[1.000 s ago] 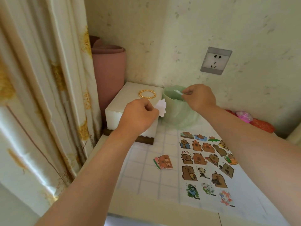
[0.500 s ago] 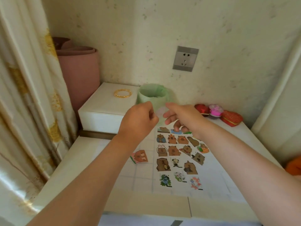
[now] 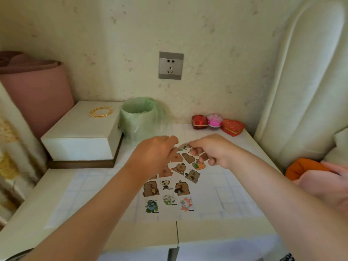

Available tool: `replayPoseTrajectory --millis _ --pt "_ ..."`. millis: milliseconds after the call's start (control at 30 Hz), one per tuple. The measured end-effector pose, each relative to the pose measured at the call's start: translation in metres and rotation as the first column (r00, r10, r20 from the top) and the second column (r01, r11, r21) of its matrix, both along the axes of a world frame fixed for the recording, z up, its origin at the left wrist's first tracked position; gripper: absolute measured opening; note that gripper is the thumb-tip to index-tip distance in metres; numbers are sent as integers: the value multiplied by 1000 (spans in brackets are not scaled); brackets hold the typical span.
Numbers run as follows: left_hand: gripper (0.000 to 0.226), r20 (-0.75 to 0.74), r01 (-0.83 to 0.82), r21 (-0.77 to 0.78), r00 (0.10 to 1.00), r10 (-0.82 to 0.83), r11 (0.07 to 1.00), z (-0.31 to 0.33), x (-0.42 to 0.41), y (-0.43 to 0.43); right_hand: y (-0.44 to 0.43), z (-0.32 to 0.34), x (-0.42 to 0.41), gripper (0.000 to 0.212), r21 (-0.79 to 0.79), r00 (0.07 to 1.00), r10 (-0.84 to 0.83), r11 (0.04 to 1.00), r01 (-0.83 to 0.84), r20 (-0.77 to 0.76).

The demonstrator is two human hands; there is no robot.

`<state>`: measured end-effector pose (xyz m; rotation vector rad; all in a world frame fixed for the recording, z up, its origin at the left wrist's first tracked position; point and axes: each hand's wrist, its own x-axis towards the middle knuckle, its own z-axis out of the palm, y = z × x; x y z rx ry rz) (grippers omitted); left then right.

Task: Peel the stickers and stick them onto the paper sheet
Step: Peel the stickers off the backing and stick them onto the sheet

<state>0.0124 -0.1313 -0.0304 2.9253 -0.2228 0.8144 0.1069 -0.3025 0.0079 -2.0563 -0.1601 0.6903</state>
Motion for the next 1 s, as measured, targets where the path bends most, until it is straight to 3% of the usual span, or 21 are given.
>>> replayPoseTrajectory --millis 100,200,300,367,467,600,700,867,1000 --pt "31 -238 -63 29 969 68 998 0 1 -9 -20 -7 5 17 -96 998 58 994 -55 26" --pt "37 -301 -172 -265 950 88 949 -5 1 -18 -36 -14 6 17 -139 966 232 966 -216 116" --pt "25 -381 -273 -655 925 4 704 -13 5 -28 -45 -20 5 16 -100 928 343 938 -331 147" --pt "15 -439 -333 -775 895 -78 536 -14 7 -35 -47 -22 4 17 -94 920 353 935 -342 171" --pt "15 -490 -385 -817 855 -167 429 -10 5 -43 -50 -21 1 18 -97 906 366 931 -353 215" --pt "8 -481 -386 -845 852 -208 371 -5 0 -52 -54 -18 -2 20 -134 890 362 932 -338 277" --pt "6 -469 -394 -854 866 -174 339 -5 -2 -57 -55 -22 -2 22 -113 913 266 963 -243 308" --pt "4 -450 -398 -871 881 -146 287 -5 -8 -66 -68 -20 -11 18 72 984 107 990 -119 146" --pt "4 -433 -384 -888 884 -176 255 -3 -11 -76 -81 -21 -17 18 125 990 94 986 -106 103"
